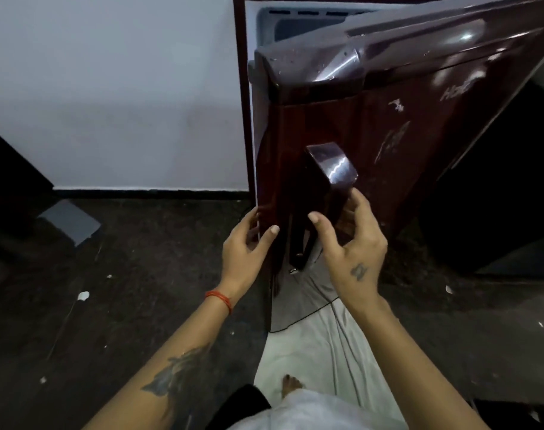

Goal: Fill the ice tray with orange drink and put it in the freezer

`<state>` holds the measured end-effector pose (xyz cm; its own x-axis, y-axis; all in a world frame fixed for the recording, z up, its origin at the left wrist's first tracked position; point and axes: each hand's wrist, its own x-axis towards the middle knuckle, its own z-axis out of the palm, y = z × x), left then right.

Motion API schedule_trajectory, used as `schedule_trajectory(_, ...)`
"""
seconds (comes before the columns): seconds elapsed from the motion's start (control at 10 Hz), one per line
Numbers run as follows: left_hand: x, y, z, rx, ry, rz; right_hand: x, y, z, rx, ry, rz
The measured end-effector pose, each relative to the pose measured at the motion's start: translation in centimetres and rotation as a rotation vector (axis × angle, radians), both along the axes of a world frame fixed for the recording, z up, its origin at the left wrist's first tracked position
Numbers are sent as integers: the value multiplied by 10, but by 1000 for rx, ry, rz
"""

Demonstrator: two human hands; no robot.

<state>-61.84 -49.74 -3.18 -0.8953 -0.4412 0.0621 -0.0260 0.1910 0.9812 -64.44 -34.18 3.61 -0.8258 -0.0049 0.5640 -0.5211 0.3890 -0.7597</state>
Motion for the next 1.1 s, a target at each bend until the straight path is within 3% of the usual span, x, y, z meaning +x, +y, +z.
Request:
schedule_trajectory(0.2,-47,-33,-10,21,-46,52,-46,-44,-13,25,-83,152)
schedule_trajectory(0.4,-101,-74,-9,0,-42,8,-93,-91,-17,42,-134,128)
schedule_trajectory(0.7,-183,-134,-28,-14,-39,-111,-149,-157,-21,12,-151,-76)
schedule_trajectory(1.0,-204,-142,-52,-115,18,-142,-155,-172,-29,-21,-127,-215)
schedule_trajectory(1.1,-194,-140,-72,-108,-109,-150,-150,-172,-44,56,-193,-247)
